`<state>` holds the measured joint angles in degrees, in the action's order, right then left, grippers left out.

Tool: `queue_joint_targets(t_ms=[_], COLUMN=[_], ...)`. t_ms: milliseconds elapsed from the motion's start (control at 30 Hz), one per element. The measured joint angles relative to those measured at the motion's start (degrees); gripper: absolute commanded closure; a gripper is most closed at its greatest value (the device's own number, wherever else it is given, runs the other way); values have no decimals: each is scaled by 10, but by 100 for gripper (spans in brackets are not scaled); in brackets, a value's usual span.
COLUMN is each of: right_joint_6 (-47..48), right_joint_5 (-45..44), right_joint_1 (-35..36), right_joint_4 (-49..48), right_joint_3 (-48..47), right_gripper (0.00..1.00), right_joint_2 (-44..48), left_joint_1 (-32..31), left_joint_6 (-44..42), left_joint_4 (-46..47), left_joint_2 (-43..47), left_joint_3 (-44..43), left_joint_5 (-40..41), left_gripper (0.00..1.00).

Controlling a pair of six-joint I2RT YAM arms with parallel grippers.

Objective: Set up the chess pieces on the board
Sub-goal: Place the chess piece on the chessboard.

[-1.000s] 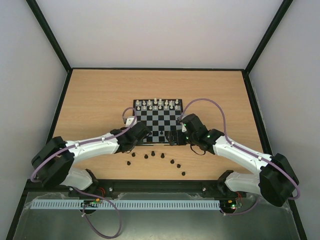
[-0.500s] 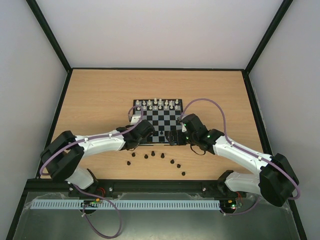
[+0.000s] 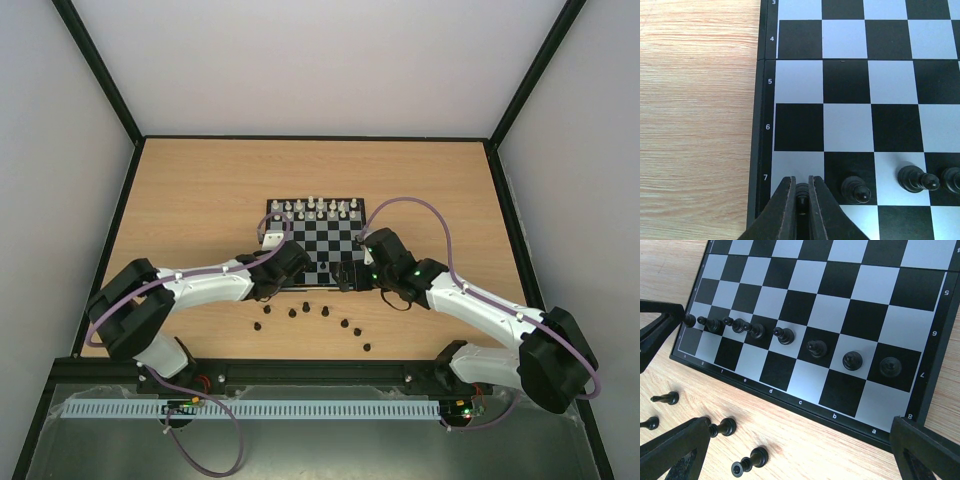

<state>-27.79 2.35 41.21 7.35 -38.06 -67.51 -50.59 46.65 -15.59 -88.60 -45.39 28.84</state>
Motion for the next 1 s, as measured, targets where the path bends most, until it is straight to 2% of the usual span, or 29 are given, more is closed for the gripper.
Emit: queue_joint_targets(t_ms=[1000], right_joint_6=[0], right_joint_5=[0], right_joint_1=[0], right_joint_4=[0], right_joint_3=[0], right_gripper=[0], right_joint_2=[0], left_joint_1=[3], left_joint_6=[-2], left_joint_4=[12], left_joint_2=[-23], left_joint_3=[-2], left_joint_5=[17], left_gripper=[91])
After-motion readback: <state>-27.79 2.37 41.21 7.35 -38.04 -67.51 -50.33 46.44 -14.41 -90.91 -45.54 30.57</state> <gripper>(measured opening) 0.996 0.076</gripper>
